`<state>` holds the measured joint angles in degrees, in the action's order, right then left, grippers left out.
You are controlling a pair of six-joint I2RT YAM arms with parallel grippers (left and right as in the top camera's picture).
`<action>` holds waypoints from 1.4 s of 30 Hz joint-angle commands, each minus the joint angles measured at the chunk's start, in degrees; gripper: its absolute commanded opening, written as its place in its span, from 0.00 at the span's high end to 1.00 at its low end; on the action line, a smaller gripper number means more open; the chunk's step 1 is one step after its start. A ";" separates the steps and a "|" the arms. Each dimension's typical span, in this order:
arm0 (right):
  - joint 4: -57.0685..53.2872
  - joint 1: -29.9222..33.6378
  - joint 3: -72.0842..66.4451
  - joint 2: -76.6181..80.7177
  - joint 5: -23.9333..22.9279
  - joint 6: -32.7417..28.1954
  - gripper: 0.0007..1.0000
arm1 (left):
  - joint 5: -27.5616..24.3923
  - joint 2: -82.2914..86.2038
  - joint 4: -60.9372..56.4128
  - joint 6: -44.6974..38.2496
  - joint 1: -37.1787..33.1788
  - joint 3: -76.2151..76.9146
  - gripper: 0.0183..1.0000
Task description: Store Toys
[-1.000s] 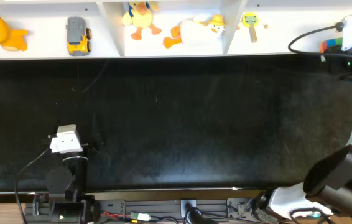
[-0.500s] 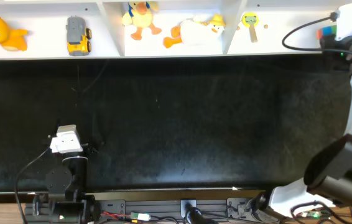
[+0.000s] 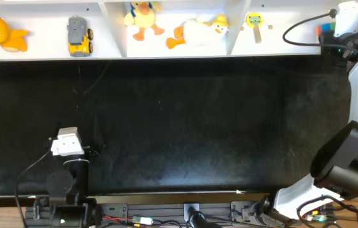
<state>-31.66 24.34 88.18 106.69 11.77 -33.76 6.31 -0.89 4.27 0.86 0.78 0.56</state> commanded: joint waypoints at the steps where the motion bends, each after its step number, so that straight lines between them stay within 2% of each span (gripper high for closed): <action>1: 1.25 -0.07 2.12 0.92 0.46 1.27 0.55 | 0.68 0.74 0.09 -1.31 0.20 -0.11 0.00; 7: 3.67 -0.09 2.12 2.10 0.74 3.37 0.51 | 0.68 0.74 0.09 -1.31 0.20 -0.11 0.00; 14: 5.07 -1.27 2.12 3.08 0.81 4.66 0.57 | 0.68 0.74 0.09 -1.31 0.20 -0.11 0.00; 25: 5.03 -2.84 2.12 3.67 0.37 4.66 0.55 | 0.68 0.74 0.09 -1.31 0.20 -0.11 0.00; 29: 5.01 -2.84 2.12 3.67 0.35 4.66 0.52 | 0.68 0.74 0.09 -1.31 0.20 -0.11 0.00; 33: 4.94 -2.84 2.12 3.67 0.13 4.66 0.33 | 0.68 0.74 0.09 -1.31 0.20 -0.11 0.00; 39: 4.87 -2.95 2.12 3.65 -2.08 4.66 0.29 | 0.68 0.74 0.09 -1.31 0.20 -0.11 0.00; 42: 4.31 -2.95 2.10 3.04 -2.67 4.66 0.18 | 0.68 0.74 0.09 -1.31 0.20 -0.11 0.00</action>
<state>-27.14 21.61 88.18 109.91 10.07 -29.41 6.31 -0.89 4.27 0.86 0.78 0.56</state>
